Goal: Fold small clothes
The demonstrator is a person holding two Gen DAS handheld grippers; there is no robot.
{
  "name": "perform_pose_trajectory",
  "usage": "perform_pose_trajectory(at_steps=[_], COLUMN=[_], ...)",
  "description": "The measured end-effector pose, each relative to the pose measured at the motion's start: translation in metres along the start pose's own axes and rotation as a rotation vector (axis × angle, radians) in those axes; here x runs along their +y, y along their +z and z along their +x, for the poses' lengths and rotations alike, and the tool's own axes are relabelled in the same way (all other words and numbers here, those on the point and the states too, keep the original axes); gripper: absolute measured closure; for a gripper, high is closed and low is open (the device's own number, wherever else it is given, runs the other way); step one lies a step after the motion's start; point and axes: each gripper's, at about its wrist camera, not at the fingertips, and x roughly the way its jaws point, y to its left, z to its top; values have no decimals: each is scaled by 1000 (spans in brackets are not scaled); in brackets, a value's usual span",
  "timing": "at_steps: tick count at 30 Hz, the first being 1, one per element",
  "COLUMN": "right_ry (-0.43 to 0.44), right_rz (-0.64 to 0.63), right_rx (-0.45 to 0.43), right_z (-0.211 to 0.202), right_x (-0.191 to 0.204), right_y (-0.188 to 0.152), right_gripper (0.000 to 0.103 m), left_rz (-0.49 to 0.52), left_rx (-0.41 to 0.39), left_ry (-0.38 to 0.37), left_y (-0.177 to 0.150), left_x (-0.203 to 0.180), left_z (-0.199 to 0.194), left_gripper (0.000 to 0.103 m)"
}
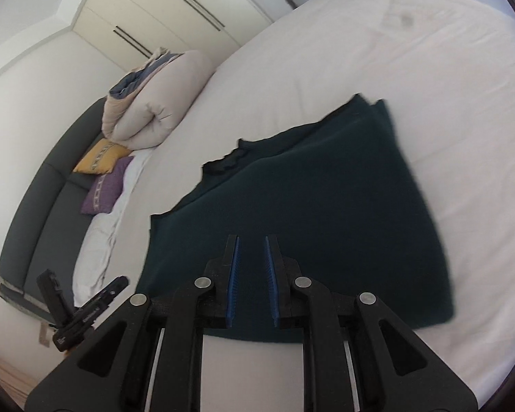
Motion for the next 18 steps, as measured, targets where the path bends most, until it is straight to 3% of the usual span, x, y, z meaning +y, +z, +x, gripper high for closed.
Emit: perform_pose_trajectory(at_steps=[2, 4, 6, 9, 12, 14, 16, 18], right_ry=[57, 96, 120, 112, 145, 127, 83, 52], right_rz=[5, 45, 62, 103, 177, 230, 286, 347], right_rx=[35, 83, 93, 93, 45, -11, -54, -118], right_z=[38, 77, 109, 139, 141, 131, 120, 99], right_x=[13, 17, 17, 0, -31, -58, -89, -116], right_y=[8, 14, 20, 36, 60, 75, 85, 89], right_gripper=[80, 52, 43, 45, 58, 58, 77, 81], left_rz=[29, 37, 28, -49, -150, -148, -130, -133], left_rx=[-3, -5, 35, 108, 51, 56, 58, 55], left_ry=[12, 41, 72, 86, -20, -17, -5, -12], left_y=[14, 27, 32, 17, 0, 1, 1, 0], left_x=[-9, -7, 3, 32, 58, 56, 52, 52], left_z=[22, 43, 65, 92, 91, 92, 95, 95], left_gripper=[52, 52, 52, 48, 47, 47, 45, 44])
